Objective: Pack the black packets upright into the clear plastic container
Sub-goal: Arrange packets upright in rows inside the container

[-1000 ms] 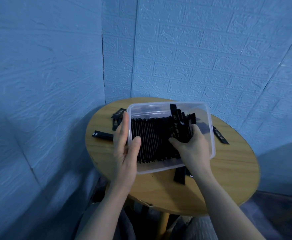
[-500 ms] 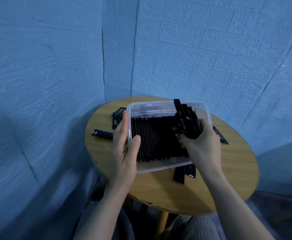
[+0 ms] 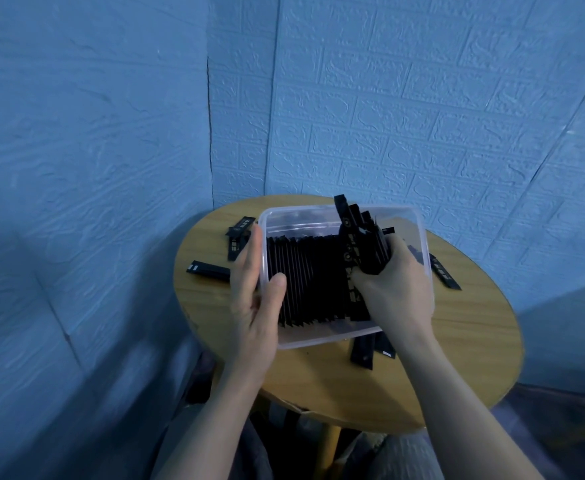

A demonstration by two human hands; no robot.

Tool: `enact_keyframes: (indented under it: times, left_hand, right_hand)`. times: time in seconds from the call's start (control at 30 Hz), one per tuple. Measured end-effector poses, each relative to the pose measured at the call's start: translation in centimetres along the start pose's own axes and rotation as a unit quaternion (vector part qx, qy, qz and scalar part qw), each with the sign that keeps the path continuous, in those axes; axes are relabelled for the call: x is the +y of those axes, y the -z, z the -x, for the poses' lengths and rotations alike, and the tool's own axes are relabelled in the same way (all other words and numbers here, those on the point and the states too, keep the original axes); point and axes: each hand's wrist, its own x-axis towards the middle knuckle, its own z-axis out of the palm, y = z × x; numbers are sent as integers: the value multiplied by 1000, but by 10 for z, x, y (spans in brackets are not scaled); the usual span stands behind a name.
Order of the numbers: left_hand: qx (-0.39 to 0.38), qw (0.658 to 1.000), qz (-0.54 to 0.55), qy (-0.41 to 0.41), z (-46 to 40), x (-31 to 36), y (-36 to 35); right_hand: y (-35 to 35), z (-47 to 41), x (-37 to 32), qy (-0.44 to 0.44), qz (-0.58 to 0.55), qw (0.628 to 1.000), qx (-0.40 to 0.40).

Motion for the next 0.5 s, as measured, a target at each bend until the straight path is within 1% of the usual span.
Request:
enact_keyframes:
  times: [0.13, 0.27, 0.37, 0.5]
  left_hand:
    - [-5, 1000, 0, -2, 0, 2, -1]
    - [-3, 1000, -2, 0, 1, 0, 0]
    - [2, 1000, -4, 3, 0, -2, 0]
    - [3, 1000, -2, -6, 0, -2, 0]
  right_hand:
    - [11, -2, 1, 18, -19, 999, -25]
    - [14, -10, -1, 43, 54, 996, -63]
    - [9, -13, -6, 54, 81, 994, -53]
    - [-1, -10, -9, 49, 69, 996, -26]
